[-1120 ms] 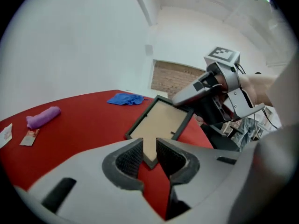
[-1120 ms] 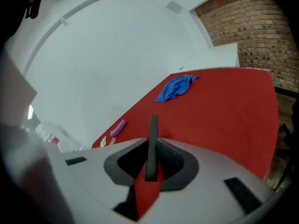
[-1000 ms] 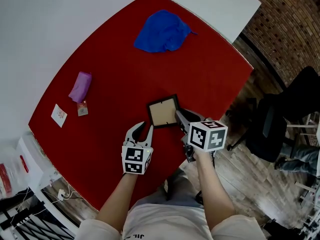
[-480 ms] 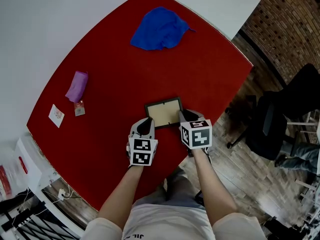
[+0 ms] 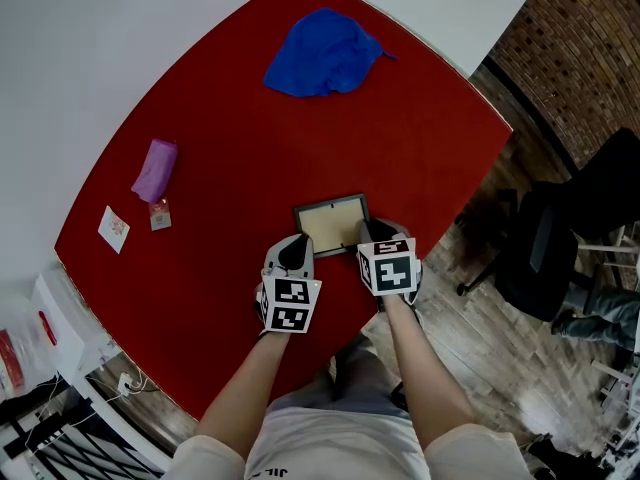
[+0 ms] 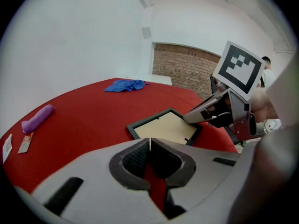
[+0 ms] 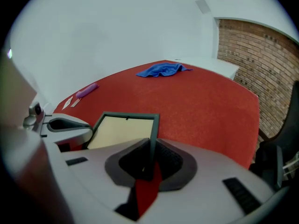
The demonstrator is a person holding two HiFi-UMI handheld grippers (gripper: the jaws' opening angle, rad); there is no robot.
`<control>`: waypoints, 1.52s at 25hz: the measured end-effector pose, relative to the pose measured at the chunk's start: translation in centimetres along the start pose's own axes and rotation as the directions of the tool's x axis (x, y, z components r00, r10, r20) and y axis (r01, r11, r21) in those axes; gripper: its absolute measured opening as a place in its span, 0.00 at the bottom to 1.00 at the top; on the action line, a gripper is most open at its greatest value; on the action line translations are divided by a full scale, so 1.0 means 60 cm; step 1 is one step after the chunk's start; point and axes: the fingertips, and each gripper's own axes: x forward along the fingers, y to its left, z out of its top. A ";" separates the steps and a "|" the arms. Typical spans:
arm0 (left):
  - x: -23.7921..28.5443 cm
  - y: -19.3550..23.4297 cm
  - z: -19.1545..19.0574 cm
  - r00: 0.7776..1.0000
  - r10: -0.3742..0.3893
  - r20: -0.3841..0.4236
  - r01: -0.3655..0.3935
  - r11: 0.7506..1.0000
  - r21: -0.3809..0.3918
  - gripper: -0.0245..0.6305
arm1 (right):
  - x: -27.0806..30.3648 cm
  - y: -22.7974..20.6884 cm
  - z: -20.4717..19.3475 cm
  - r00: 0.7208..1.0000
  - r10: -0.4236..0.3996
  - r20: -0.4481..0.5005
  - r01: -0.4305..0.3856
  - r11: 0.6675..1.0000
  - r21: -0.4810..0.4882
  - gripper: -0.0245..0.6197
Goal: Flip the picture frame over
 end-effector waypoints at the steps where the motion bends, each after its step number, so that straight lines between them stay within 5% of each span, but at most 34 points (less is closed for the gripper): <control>1: 0.000 0.000 0.000 1.000 0.002 -0.001 -0.002 1.000 0.004 0.06 | 0.001 0.000 0.000 1.000 -0.003 0.000 0.003 1.000 -0.007 0.11; 9: 0.003 0.004 0.001 1.000 0.004 0.003 -0.004 1.000 -0.013 0.06 | -0.011 0.001 0.020 0.998 -0.038 0.059 0.042 0.996 -0.077 0.15; 15: -0.048 0.006 0.060 0.996 0.010 0.086 -0.010 1.000 -0.001 0.06 | -0.072 0.039 0.047 0.994 0.008 0.110 0.008 0.990 -0.144 0.15; 19: -0.134 -0.014 0.081 0.995 0.009 0.102 -0.002 0.998 -0.066 0.05 | -0.158 0.084 0.049 0.985 0.054 0.165 -0.028 0.987 -0.159 0.05; 26: -0.299 -0.065 0.096 0.985 0.071 0.157 -0.041 0.981 -0.190 0.05 | -0.299 0.152 -0.005 0.973 0.124 0.196 -0.089 0.980 -0.180 0.05; 38: -0.336 -0.134 0.076 0.976 0.101 0.194 -0.058 0.974 -0.219 0.05 | -0.367 0.144 -0.034 0.962 0.109 0.249 -0.074 0.987 -0.143 0.05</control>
